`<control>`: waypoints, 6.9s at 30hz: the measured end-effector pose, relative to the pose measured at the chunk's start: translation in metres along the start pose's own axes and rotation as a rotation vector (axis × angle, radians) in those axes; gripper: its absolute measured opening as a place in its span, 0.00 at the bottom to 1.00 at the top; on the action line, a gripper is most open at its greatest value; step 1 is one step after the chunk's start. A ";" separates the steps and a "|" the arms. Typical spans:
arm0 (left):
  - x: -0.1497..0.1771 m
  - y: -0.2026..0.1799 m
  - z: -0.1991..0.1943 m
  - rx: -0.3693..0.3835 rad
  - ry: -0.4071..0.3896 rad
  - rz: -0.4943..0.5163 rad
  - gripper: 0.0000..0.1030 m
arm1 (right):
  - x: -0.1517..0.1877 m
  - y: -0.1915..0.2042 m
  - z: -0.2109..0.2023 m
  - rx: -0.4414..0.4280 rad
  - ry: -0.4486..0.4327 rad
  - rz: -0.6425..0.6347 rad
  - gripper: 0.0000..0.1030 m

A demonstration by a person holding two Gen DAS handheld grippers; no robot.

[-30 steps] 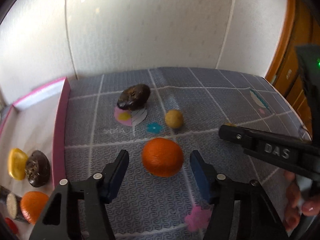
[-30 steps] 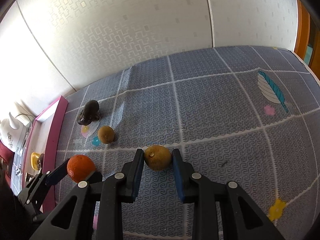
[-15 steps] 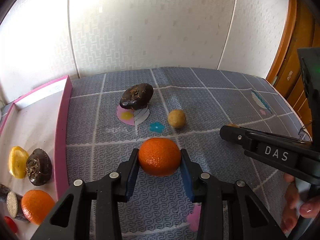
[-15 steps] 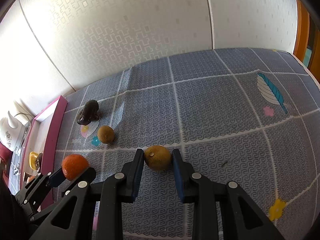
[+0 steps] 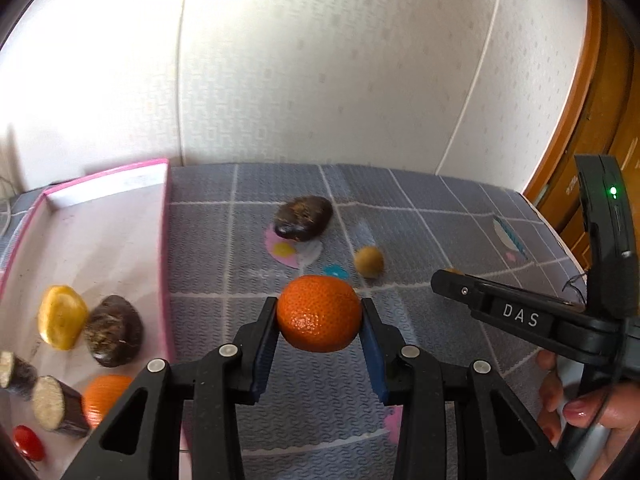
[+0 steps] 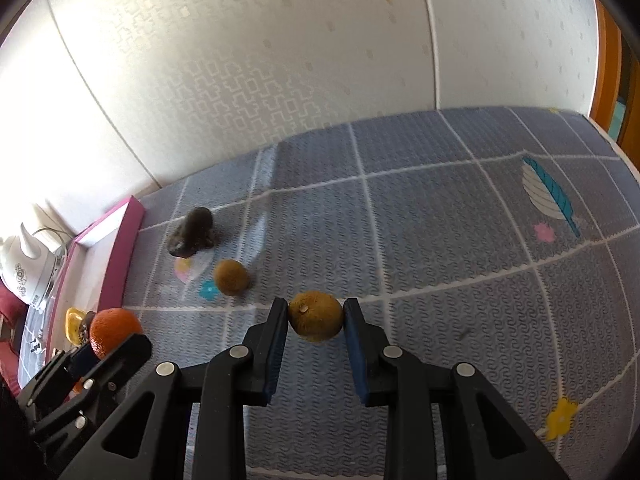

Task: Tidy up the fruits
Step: 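Carry the orange into the tray and open the left gripper, then carry the brown fruit into the tray and open the right gripper, then grasp the small yellow round fruit with the right gripper while the left approaches the dark fruit, then close the left gripper on the dark round fruit on the pink plate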

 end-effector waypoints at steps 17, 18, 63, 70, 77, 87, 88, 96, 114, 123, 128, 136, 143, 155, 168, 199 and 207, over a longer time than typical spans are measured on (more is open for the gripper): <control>-0.027 0.095 -0.038 -0.064 -0.086 -0.141 0.38 | -0.004 0.040 0.008 -0.028 -0.015 -0.050 0.28; -0.029 0.105 -0.038 -0.082 -0.085 -0.150 0.38 | -0.004 0.041 0.009 -0.034 -0.014 -0.051 0.28; -0.004 0.220 -0.021 -0.337 0.085 -0.351 0.84 | 0.004 0.082 0.017 -0.106 -0.021 -0.110 0.28; 0.013 0.206 -0.040 -0.347 0.089 -0.306 0.88 | 0.001 0.102 0.018 -0.166 -0.020 -0.136 0.28; 0.027 0.191 -0.046 -0.359 0.106 -0.260 0.88 | 0.002 0.127 0.029 -0.204 0.007 -0.166 0.28; 0.031 0.184 -0.045 -0.372 0.108 -0.215 0.88 | 0.003 0.162 0.052 -0.257 0.022 -0.255 0.28; 0.032 0.184 -0.044 -0.375 0.111 -0.215 0.88 | 0.003 0.168 0.055 -0.258 0.020 -0.282 0.28; 0.034 0.184 -0.046 -0.410 0.102 -0.166 0.88 | 0.011 0.209 0.078 -0.283 0.050 -0.447 0.28; 0.037 0.184 -0.043 -0.402 0.121 -0.158 0.88 | -0.001 0.199 0.086 -0.298 0.052 -0.352 0.35; 0.027 0.169 -0.040 -0.341 0.116 -0.177 0.90 | -0.014 0.156 0.049 -0.226 -0.006 -0.242 0.35; 0.022 0.153 -0.037 -0.309 0.109 -0.172 0.92 | -0.020 0.126 0.036 -0.162 -0.014 -0.198 0.35; 0.015 0.122 -0.032 -0.263 0.095 -0.130 0.92 | -0.013 0.088 0.024 -0.057 0.049 -0.164 0.35; 0.006 0.100 -0.029 -0.215 0.067 -0.138 0.95 | 0.000 0.061 0.015 -0.008 0.088 -0.156 0.35; -0.001 0.064 -0.017 -0.196 0.056 -0.053 0.95 | -0.013 0.047 0.014 -0.066 0.017 -0.100 0.35; -0.007 0.076 -0.012 -0.199 0.053 -0.127 0.95 | -0.020 0.057 0.045 -0.048 0.052 -0.249 0.32; -0.033 0.008 0.031 -0.128 0.025 -0.065 0.97 | -0.029 0.013 0.009 0.064 0.006 -0.112 0.23; -0.053 -0.010 0.058 -0.134 0.045 -0.069 0.95 | -0.034 0.001 0.004 0.083 -0.011 -0.056 0.23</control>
Point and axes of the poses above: each gripper's, at about its wrist camera, not at the fingertips, and z roughly the way its jaws point, y to its left, x to its underside, the point moved 2 cm from there along z, roughly the way its jaws point, and after that the axes turned 13 degrees about -x, right-handed, at the moved point
